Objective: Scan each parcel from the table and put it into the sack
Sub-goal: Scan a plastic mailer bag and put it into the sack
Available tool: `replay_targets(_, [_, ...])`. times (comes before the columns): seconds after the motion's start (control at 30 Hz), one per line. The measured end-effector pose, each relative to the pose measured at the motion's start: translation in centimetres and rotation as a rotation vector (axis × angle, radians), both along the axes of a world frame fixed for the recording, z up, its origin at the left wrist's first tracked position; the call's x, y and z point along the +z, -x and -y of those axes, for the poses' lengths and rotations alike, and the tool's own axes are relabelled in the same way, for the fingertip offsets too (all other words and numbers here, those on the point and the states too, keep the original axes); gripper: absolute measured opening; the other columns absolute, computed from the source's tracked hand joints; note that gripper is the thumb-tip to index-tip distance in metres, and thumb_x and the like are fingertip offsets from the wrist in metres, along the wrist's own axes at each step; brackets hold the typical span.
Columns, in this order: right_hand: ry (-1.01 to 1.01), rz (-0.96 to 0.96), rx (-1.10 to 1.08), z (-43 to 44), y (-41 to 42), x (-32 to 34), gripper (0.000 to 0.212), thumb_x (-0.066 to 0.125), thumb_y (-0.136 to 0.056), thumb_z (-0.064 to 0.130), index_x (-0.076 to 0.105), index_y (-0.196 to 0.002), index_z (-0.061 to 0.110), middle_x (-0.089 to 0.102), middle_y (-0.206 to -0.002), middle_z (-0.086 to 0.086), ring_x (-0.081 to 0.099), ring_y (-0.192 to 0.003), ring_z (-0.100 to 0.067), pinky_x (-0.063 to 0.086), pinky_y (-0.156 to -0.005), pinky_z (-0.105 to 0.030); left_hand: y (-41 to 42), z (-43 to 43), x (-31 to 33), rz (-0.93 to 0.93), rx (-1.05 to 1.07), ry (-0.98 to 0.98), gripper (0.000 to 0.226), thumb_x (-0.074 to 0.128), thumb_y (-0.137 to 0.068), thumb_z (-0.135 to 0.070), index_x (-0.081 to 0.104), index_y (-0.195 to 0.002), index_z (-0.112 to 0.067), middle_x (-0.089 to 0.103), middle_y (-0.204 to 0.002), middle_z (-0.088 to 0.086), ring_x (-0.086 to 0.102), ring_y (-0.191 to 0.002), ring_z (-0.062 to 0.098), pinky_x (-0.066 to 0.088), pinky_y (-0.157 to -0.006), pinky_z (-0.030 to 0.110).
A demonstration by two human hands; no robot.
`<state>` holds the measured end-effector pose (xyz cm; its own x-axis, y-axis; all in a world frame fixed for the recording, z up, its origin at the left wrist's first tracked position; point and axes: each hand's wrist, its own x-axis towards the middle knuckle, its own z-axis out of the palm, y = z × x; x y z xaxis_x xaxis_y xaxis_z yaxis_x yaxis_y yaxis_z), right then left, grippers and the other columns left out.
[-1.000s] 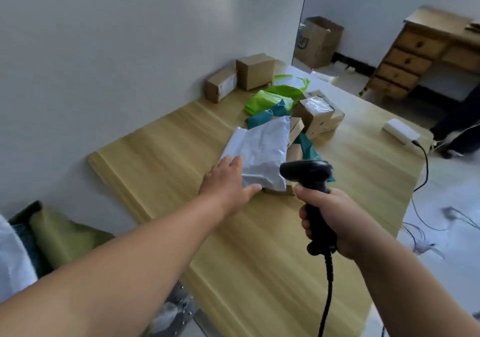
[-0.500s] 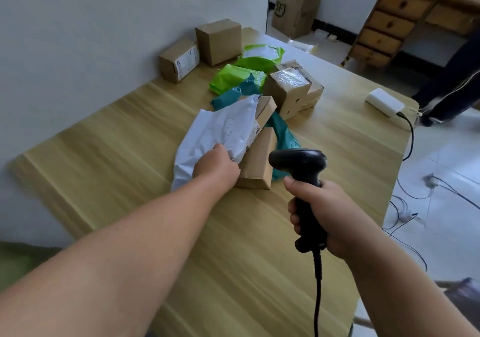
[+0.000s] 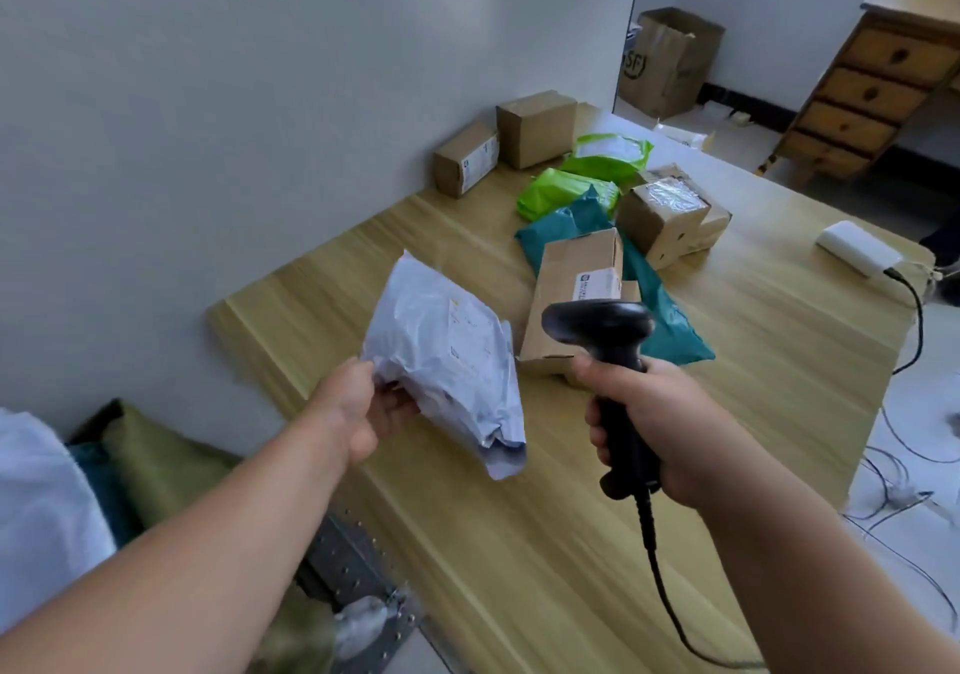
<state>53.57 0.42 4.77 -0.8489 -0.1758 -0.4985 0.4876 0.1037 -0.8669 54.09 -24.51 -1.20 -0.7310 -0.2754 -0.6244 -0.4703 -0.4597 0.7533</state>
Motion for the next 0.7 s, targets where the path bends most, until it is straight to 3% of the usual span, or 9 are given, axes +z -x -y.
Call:
replay_targets(0.13, [-0.021, 0.074, 0.076, 3.0, -2.0, -0.7, 0.028, 0.069, -0.09, 0.034, 0.055, -0.077, 0.013, 0.054, -0.057, -0.008, 0.048, -0.044, -0.022, 0.044, -0.047, -0.034, -5.7, 4.5, -2.7, 0.398, -0.228, 0.183, 0.028, 0.035, -0.09, 0.005, 0.06, -0.083, -0.006, 0.064, -0.051, 0.006, 0.058, -0.055, 0.021, 0.053, -0.046, 0.027])
replay_targets(0.2, [-0.031, 0.118, 0.103, 4.2, -3.1, -1.3, 0.028, 0.068, -0.09, 0.035, 0.055, -0.076, 0.014, 0.053, -0.057, -0.007, 0.046, -0.043, -0.021, 0.044, -0.045, -0.034, -7.3, 6.1, -3.6, 0.513, -0.328, 0.292, 0.023, 0.042, -0.086, 0.003, 0.055, -0.071, -0.008, 0.055, -0.038, 0.001, 0.053, -0.044, 0.016, 0.045, -0.042, 0.021])
replay_targets(0.27, [-0.038, 0.139, 0.104, 5.2, -3.9, -2.0, 0.028, 0.068, -0.09, 0.035, 0.055, -0.078, 0.013, 0.053, -0.057, -0.007, 0.046, -0.044, -0.021, 0.042, -0.046, -0.034, -7.6, 7.1, -4.3, 0.51, -0.325, 0.338, 0.019, 0.047, -0.083, 0.001, 0.053, -0.069, -0.01, 0.053, -0.039, 0.0, 0.049, -0.033, 0.014, 0.038, -0.035, 0.017])
replay_targets(0.37, [-0.059, 0.137, 0.091, 6.4, -4.3, -2.5, 0.025, 0.068, -0.09, 0.032, 0.056, -0.085, 0.01, 0.053, -0.057, -0.008, 0.047, -0.046, -0.022, 0.04, -0.048, -0.034, -6.6, 7.5, -5.7, 0.4, -0.244, 0.414, 0.008, 0.055, -0.09, -0.014, 0.059, -0.091, -0.008, 0.063, -0.067, 0.005, 0.059, -0.054, 0.019, 0.039, -0.044, 0.02])
replay_targets(0.43, [-0.077, 0.148, 0.101, 7.0, -4.3, -2.5, 0.025, 0.068, -0.089, 0.031, 0.057, -0.088, 0.009, 0.054, -0.058, -0.007, 0.048, -0.047, -0.022, 0.041, -0.048, -0.033, -5.9, 7.0, -6.6, 0.35, -0.249, 0.45, 0.023, 0.062, -0.089, -0.026, 0.059, -0.104, -0.008, 0.066, -0.083, 0.007, 0.063, -0.066, 0.022, 0.041, -0.048, 0.023])
replay_targets(0.5, [-0.109, 0.17, 0.121, 7.6, -3.9, -2.2, 0.025, 0.069, -0.089, 0.031, 0.059, -0.09, 0.008, 0.056, -0.057, -0.007, 0.049, -0.047, -0.022, 0.043, -0.048, -0.032, -5.5, 6.6, -7.1, 0.331, -0.249, 0.524, 0.03, 0.067, -0.085, -0.032, 0.055, -0.102, -0.011, 0.064, -0.088, 0.007, 0.062, -0.069, 0.024, 0.04, -0.047, 0.024])
replay_targets(0.6, [-0.154, 0.211, 0.14, 8.6, -3.0, -1.8, 0.027, 0.07, -0.089, 0.032, 0.059, -0.089, 0.007, 0.057, -0.055, -0.006, 0.053, -0.045, -0.019, 0.045, -0.046, -0.029, -5.2, 6.4, -7.1, 0.354, -0.281, 0.664, 0.022, 0.068, -0.082, -0.031, 0.052, -0.085, -0.016, 0.06, -0.08, 0.004, 0.06, -0.063, 0.023, 0.041, -0.041, 0.022])
replay_targets(0.7, [-0.199, 0.255, 0.158, 9.8, -1.9, -1.5, 0.031, 0.07, -0.089, 0.033, 0.054, -0.077, 0.009, 0.056, -0.054, -0.004, 0.053, -0.043, -0.018, 0.045, -0.044, -0.026, -5.0, 6.4, -7.2, 0.39, -0.327, 0.689, 0.017, 0.064, -0.083, -0.023, 0.057, -0.095, -0.012, 0.063, -0.089, 0.008, 0.062, -0.077, 0.028, 0.051, -0.063, 0.031])
